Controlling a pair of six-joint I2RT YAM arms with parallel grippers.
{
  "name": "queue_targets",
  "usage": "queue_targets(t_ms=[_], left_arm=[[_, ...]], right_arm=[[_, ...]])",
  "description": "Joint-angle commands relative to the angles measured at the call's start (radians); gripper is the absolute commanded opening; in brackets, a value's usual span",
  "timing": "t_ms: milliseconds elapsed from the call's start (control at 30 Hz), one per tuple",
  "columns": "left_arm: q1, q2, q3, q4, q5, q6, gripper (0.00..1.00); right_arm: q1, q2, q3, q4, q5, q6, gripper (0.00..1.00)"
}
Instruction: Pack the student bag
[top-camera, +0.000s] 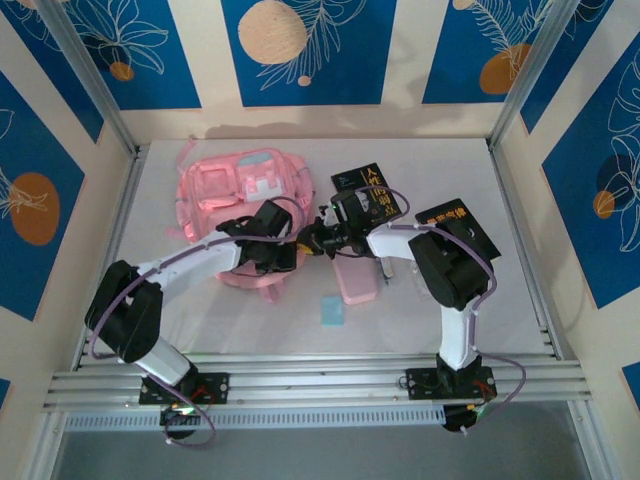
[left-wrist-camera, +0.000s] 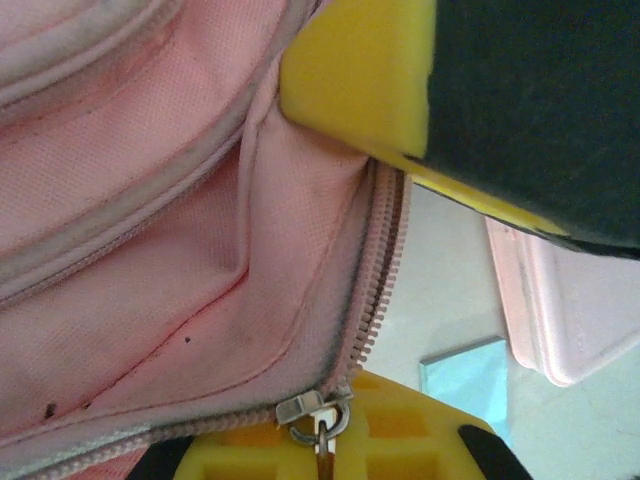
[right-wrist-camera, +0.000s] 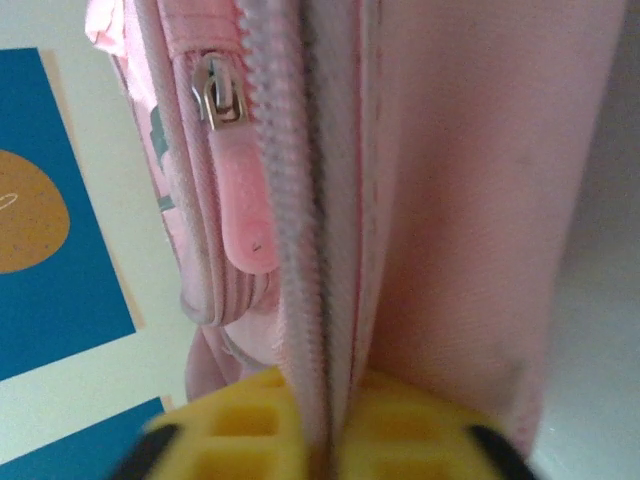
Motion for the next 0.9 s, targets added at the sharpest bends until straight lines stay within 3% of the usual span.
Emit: queue_targets(t_ms=[0,300,600,733,867], left_arm=[[-0.014,-0.074,-0.027,-0.015,-0.076,0.029,0.00],[0.090,-0.089,-0.098,-0.198,-0.151,0.104,0.00],[0.183,-0.171,-0.103,-0.292,-0.141,0.155,0.00],[0.183,-0.183,-0.134,-0.244,-0.078,0.142,0.00],[0.132,-0.179,-0.136,-0.132,-0.001,0.076,0.00]], right_arm=[[-0.039,0.000,0.006,0.027,0.014,-0.026,0.00],[-0.139,-0.099,-0.005,-0.100,0.086,-0.195,0.00],[-0.190,-0.093,0.089,-0.191,0.152,-0.381,0.00],[-0.209,-0.054,0.183,-0.214,0.176,-0.427,0.00],[-0.213,0.009,0.296,-0.222,0.123,-0.395,0.00]])
